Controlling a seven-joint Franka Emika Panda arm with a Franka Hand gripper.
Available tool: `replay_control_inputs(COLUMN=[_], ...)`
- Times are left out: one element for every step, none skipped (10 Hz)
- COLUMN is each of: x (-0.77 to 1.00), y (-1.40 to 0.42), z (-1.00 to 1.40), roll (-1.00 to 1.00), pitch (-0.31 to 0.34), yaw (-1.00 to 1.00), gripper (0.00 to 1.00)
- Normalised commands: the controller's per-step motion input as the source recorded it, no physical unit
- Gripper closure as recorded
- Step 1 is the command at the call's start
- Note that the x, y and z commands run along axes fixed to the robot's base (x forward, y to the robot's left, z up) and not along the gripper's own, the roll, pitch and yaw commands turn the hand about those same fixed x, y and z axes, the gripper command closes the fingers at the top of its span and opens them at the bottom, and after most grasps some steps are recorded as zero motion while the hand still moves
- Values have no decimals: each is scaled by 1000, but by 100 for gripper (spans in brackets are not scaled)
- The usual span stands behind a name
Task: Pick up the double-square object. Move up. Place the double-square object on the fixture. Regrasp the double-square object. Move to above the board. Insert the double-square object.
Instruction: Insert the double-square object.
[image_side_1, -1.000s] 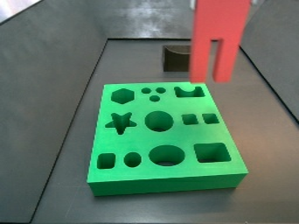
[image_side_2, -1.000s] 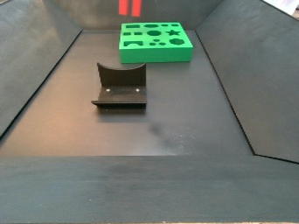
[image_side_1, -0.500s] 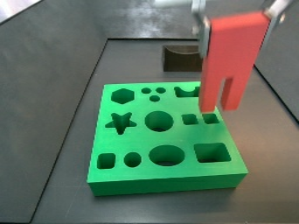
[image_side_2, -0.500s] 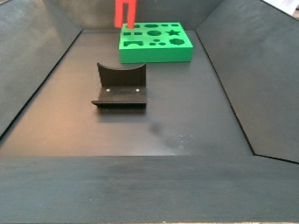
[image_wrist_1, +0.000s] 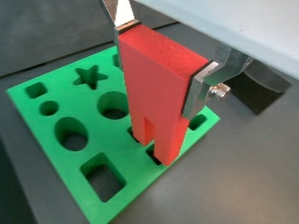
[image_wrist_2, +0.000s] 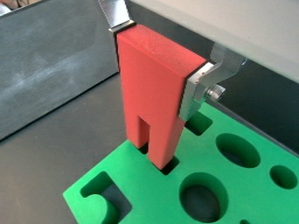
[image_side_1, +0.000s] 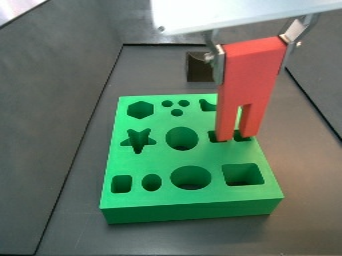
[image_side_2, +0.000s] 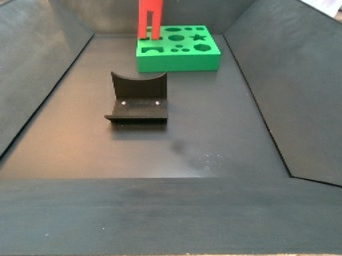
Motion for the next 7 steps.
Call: replay_control_inputs(x=[-34, 0, -146, -220, -303, -234, 0], y=[0, -49, -6, -60, -111, -240, -383], z=[-146, -254, -477, -557, -549, -637, -871], roll=[0, 0, 263, 336, 221, 199, 170], pitch=[-16, -21, 0, -31, -46, -63, -21], yaw=[0, 6, 103, 163, 49, 6, 40], gripper=[100, 100, 100, 100, 100, 100, 100])
